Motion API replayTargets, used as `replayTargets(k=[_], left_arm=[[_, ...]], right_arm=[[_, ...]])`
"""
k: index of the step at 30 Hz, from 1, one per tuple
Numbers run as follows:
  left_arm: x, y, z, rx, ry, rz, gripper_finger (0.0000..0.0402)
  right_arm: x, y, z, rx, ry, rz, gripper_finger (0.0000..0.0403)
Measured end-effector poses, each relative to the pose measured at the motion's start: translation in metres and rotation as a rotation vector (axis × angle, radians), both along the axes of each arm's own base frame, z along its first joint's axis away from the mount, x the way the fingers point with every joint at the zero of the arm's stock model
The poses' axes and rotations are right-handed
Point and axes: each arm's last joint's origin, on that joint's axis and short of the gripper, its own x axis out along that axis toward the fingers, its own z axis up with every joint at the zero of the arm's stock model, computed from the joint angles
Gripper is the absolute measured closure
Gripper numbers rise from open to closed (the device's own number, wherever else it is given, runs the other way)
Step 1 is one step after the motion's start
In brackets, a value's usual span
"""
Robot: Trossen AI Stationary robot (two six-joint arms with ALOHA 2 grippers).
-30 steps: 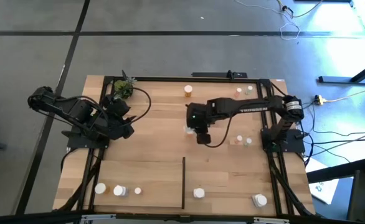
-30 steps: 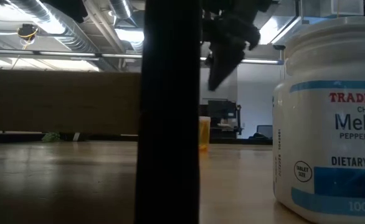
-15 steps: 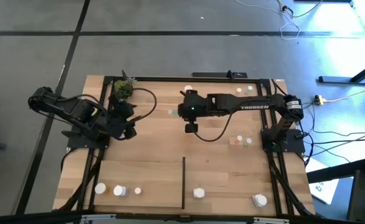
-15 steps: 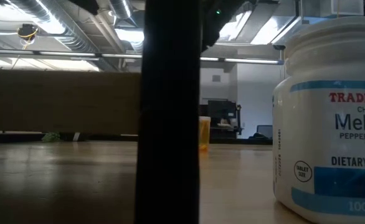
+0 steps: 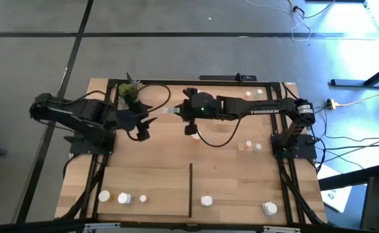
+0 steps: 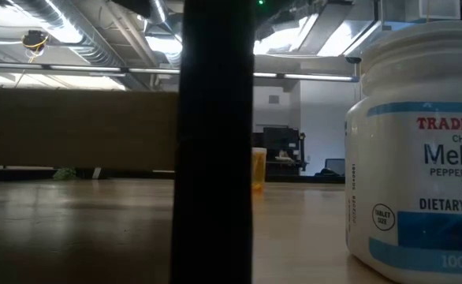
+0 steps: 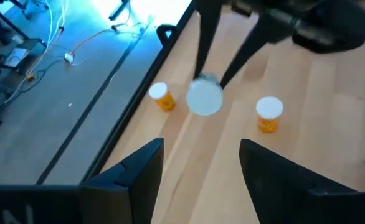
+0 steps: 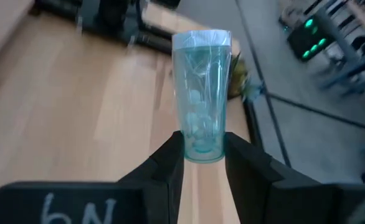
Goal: Pick and place medicine bottles onto shelf by color
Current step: Put the bottom left small blue pill bottle on the shelf
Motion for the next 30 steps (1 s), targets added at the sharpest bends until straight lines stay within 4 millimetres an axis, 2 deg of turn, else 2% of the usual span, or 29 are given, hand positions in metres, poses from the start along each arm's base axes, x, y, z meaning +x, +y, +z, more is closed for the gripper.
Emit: replayTargets(k=[5, 11, 30], left_arm=[[0.011, 0.004, -0.004, 0.036, 0.053, -0.049, 0.0198], [0.029, 0.009, -0.005, 0.091, 0.038, -0.062, 0.0198], [0.034, 0.024, -0.002, 0.079, 0.017, -0.077, 0.0198]], right_arm=[[0.003, 0.0, 0.006, 0.007, -0.067, 0.028, 0.0297], [0.003, 0.001, 0.006, 0.004, -0.07, 0.031, 0.0297], [0.003, 0.001, 0.006, 0.008, -0.07, 0.03, 0.0297]])
